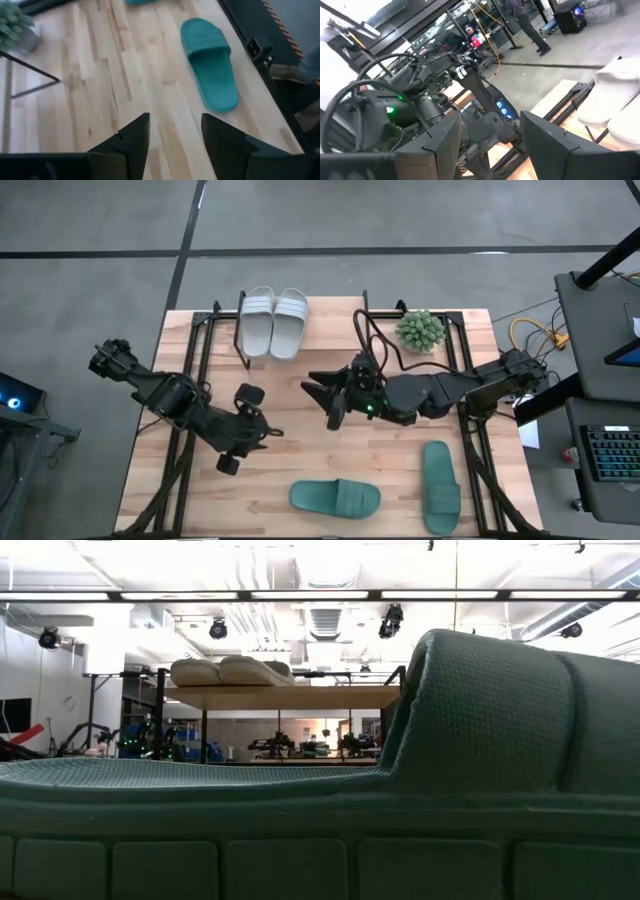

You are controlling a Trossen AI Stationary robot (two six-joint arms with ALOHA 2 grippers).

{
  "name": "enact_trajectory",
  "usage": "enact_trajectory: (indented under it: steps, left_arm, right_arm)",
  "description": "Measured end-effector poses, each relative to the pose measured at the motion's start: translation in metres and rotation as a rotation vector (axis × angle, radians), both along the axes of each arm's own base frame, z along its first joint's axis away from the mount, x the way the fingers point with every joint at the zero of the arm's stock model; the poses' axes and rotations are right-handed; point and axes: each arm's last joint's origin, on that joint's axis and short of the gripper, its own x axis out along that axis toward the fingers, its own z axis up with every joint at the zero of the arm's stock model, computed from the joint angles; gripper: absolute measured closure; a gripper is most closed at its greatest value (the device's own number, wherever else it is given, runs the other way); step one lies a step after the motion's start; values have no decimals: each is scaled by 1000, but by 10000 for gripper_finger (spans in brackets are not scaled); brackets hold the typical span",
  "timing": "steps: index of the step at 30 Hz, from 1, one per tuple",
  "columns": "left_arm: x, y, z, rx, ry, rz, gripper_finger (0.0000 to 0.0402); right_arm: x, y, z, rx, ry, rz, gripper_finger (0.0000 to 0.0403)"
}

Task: Pick and place slides into the shelf
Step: Put the left green slipper on the shelf

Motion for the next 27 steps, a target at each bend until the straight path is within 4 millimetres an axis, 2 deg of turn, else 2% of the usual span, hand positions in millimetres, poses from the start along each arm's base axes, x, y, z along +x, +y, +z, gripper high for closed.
enact_trajectory:
  steps: [6, 12, 20, 27]
  left_arm:
    - [-2, -10, -1, 48, -37, 14, 239]
    - [3, -26, -8, 151, -86, 55, 239]
    - [39, -54, -39, 208, -65, 39, 239]
    - [60, -69, -53, 274, -48, 10, 239]
  right_arm:
    - [-2, -5, -6, 68, 50, -16, 209]
    - [-24, -15, -1, 136, 128, -40, 209]
    - [-50, -24, 4, 202, 210, -26, 209]
    - [-62, -23, -8, 281, 349, -3, 209]
